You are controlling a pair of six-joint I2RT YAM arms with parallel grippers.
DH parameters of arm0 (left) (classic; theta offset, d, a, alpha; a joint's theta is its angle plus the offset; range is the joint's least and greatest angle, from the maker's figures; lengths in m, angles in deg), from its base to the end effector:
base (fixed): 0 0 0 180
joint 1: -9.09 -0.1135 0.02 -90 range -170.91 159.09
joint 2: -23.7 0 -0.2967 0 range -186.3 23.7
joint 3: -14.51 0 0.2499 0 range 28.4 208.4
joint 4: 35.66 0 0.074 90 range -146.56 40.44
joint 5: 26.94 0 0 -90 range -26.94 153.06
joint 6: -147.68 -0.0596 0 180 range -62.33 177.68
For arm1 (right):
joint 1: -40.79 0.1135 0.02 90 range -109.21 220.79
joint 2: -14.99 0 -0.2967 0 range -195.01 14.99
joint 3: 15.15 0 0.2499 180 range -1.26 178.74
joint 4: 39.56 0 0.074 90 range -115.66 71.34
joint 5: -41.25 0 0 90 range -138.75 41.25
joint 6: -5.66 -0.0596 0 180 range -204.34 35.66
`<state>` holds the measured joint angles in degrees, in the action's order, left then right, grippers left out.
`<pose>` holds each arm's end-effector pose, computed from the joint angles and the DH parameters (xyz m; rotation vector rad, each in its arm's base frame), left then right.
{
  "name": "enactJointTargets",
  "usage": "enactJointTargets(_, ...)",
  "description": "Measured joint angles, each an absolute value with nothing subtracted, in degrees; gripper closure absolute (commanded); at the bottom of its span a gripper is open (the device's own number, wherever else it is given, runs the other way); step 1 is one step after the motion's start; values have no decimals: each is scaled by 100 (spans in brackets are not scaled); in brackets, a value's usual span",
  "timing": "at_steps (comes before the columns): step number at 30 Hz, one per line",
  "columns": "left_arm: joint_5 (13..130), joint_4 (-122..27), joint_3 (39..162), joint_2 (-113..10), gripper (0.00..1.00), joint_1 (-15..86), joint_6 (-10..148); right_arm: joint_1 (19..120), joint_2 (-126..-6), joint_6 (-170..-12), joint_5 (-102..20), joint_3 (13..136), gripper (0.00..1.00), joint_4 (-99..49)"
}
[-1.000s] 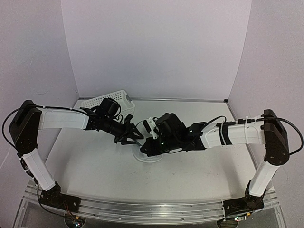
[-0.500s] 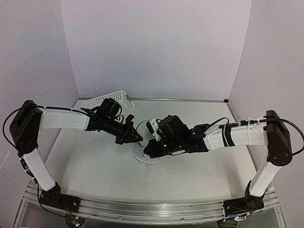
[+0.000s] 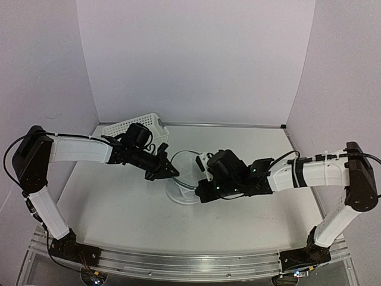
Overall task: Unzip the laundry bag and remove the bra
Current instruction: Unzip the zipper of the laundry bag.
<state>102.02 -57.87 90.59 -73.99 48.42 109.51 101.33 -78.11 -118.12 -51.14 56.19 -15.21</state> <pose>0.2693 -0.2691 0.2322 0.1091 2.6856 -1.4673 0.1796 0.3129 0.2209 -0.5584 2.4383 0.7035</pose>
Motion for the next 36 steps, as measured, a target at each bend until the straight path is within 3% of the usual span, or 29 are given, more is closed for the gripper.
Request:
enactJointTargets(13,10204,-5741,9059,-7397,100,4842,10756,9650,-7542,-11550,-5506,5368,100,-1131)
enactJointTargets(36,10258,-5593,9059,-7235,100,4844,10308,9014,-7251,-11106,-5027,5340,100,-1308)
